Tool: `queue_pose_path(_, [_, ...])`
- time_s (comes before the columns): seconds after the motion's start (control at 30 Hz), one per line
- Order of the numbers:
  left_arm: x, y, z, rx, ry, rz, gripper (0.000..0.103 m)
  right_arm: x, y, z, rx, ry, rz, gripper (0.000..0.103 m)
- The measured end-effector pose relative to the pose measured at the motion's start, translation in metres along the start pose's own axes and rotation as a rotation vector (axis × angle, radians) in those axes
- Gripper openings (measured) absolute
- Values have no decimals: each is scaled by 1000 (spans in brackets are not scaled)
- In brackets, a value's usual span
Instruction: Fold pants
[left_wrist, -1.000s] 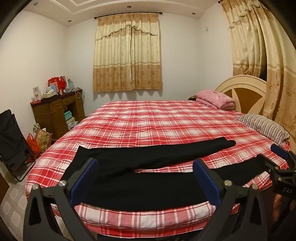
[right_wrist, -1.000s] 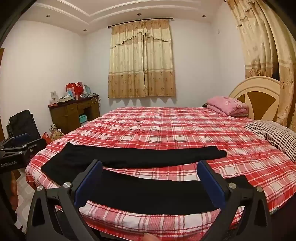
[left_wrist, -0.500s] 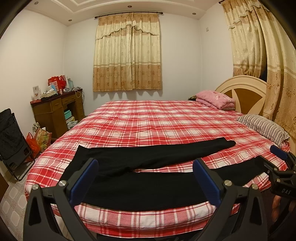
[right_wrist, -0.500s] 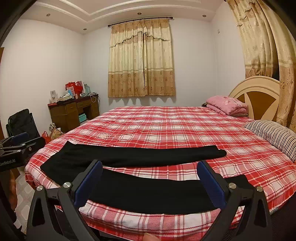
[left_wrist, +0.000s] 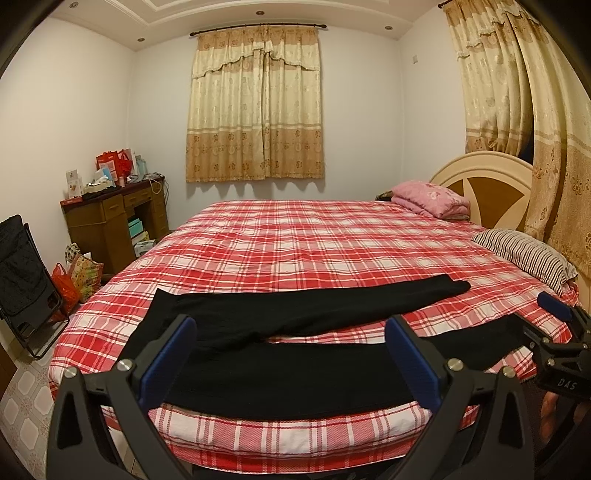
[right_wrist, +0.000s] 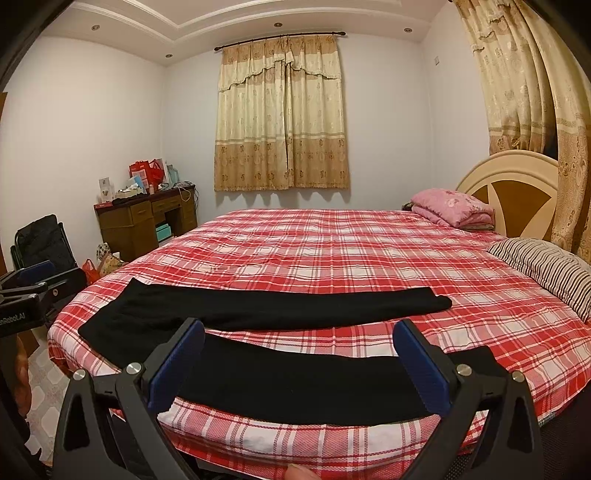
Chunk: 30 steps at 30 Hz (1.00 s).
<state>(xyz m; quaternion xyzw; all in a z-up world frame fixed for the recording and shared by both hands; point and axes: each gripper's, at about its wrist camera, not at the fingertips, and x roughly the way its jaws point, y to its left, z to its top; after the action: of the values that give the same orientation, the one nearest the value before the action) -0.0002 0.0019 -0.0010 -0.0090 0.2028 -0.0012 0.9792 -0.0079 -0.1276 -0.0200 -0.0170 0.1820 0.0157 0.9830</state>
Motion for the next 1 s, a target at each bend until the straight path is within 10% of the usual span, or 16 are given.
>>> queue_pose_path(1.0, [0,2,0,-5,0,-2,103,3,-2,-1,0,9,-4,102])
